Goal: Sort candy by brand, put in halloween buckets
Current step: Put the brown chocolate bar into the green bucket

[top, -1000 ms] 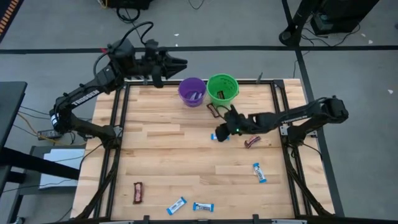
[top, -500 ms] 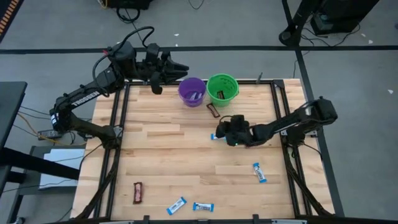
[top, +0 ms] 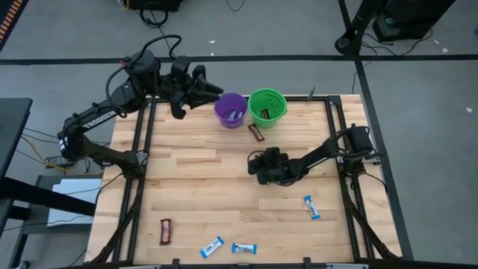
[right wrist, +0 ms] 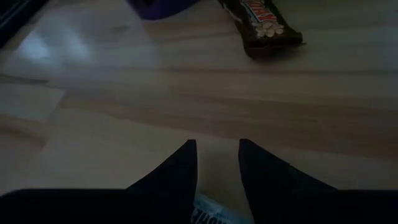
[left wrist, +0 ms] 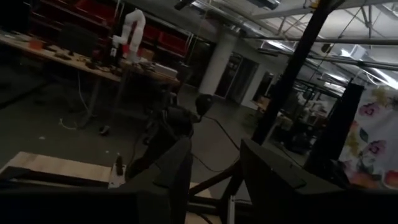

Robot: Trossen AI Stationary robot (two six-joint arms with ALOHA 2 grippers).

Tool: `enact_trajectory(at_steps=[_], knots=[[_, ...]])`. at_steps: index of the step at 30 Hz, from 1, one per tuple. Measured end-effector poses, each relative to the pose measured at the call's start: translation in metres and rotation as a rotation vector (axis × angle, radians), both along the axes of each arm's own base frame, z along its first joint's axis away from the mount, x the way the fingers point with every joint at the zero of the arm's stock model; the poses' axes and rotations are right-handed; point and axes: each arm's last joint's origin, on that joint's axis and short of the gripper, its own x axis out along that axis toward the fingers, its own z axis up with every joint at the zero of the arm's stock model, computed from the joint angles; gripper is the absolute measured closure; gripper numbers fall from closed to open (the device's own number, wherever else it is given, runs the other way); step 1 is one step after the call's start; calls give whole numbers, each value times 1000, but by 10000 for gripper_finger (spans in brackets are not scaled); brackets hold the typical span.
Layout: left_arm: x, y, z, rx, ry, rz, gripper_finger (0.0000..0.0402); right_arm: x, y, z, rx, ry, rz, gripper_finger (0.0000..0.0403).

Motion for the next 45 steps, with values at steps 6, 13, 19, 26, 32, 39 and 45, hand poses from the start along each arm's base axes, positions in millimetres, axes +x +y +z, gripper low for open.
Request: enact_trajectory(at_steps=[6, 13, 19, 26, 32, 39, 45], knots=[[0, 0, -3, -14, 27, 1, 260, 1, -1, -6, -6, 21, 4, 272], [0, 0, -3, -15, 30, 1, 260, 0, -2, 24, 12, 14, 106, 272], [0, 0, -3, -11, 29, 2, 260, -7, -18, 35, -51, 146, 137, 272], [0, 0, -3, -14, 31, 2, 260, -6, -33, 35, -74, 192, 143, 272], [0, 0, -3, -16, 32, 2, 260, -4, -44, 37, -79, 200, 170, 270], [0, 0, -3, -35, 37, 0, 260, 4, -61, 40, 102, 76, 291, 270], [0, 0, -3, -33, 37, -11, 260, 10, -66, 44, 130, 34, 438, 271]])
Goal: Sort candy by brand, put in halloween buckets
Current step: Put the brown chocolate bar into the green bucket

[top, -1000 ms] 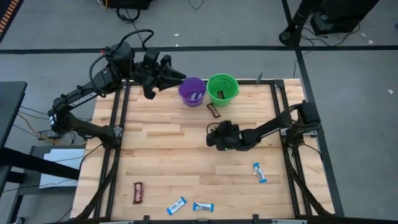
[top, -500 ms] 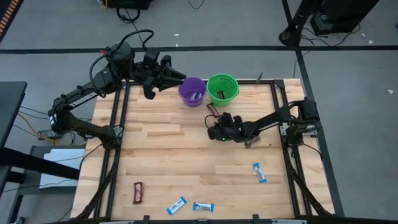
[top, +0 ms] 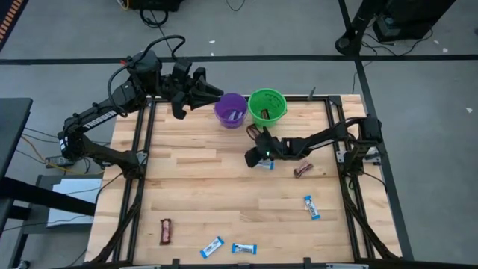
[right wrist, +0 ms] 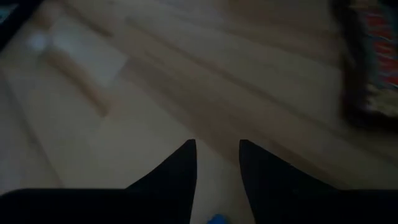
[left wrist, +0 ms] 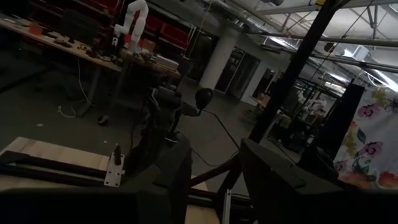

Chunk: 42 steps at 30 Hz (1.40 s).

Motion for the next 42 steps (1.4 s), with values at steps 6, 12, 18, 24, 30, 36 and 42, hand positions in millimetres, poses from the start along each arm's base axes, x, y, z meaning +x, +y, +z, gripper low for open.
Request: enact_trajectory(at_steps=[6, 12, 18, 24, 30, 36, 42], knots=[[0, 0, 0, 0, 0, -5, 260, 1, -1, 1, 57, -28, 10, 271], [0, 0, 0, 0, 0, -5, 260, -1, -4, 1, 21, -26, -108, 272], [0, 0, 0, -3, 1, -6, 260, -1, -2, 0, 15, -19, -104, 263], [0, 0, 0, -6, 1, -6, 260, -3, 14, 16, 7, -54, -88, 241], [0, 0, 0, -4, 1, -7, 260, -20, 19, 22, -61, 96, -123, 217], [0, 0, 0, -1, 0, -7, 260, -21, 6, 20, -118, 127, -138, 181], [0, 0, 0, -5, 1, -7, 260, -22, -11, 17, -169, 155, -189, 151]])
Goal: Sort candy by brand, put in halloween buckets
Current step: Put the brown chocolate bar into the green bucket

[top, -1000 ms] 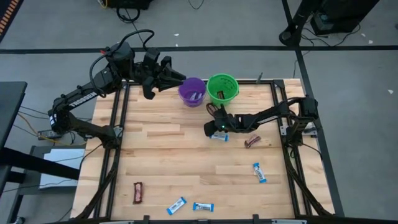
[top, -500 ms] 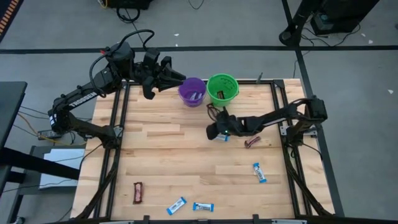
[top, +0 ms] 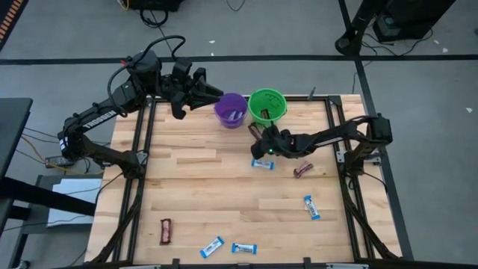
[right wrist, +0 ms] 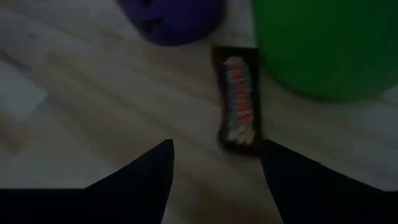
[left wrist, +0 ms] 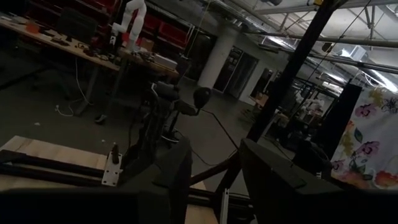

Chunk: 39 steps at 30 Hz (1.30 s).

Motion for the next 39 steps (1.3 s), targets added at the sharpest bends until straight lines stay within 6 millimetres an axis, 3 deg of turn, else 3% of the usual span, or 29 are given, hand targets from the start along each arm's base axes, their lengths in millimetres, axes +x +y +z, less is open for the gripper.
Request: enact_trajectory(at_steps=[12, 23, 27, 34, 39], knots=[[0, -1, 0, -19, 5, -6, 260, 9, -20, -19, -9, -30, -10, 148], [0, -1, 0, -24, 9, -6, 260, 17, -17, -45, 15, -49, -55, 164], [0, -1, 0, -24, 9, -6, 260, 17, -14, -44, 16, -56, -60, 211], [0, -1, 0, -23, 9, -6, 260, 20, -6, -43, 46, -62, 13, 378], [0, -1, 0, -22, 8, -6, 260, 22, 6, -43, 77, -77, 46, 389]])
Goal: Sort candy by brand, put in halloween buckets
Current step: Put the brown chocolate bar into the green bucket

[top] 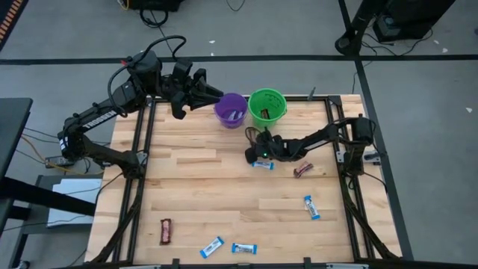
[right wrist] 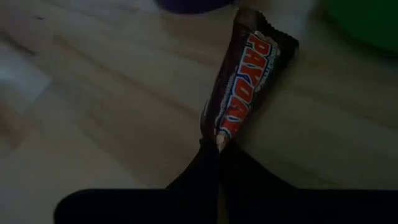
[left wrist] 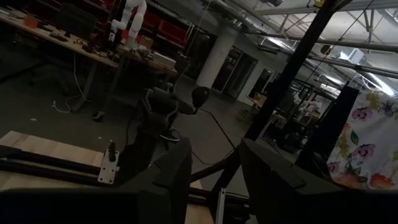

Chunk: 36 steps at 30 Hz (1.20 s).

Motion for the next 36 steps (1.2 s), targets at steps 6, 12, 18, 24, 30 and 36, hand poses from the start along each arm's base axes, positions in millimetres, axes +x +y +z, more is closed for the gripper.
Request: enact_trajectory(at_steps=[6, 12, 18, 24, 30, 36], knots=[[0, 0, 0, 3, -1, 0, 260, 0, 29, 12, 54, -39, 76, 396], [0, 0, 0, 24, -8, 2, 260, -10, 45, 57, -11, -130, 54, 396], [0, 0, 0, 27, -9, 3, 260, -44, 39, 114, -164, -148, -48, 396], [1, -1, 0, 29, -11, -3, 260, -73, 15, 157, -256, -206, -99, 396], [2, -6, 3, 41, -37, -22, 260, -89, -10, 178, -298, -255, -126, 396], [1, -6, 7, 61, -80, -22, 260, -96, -15, 187, -323, -279, -136, 396]])
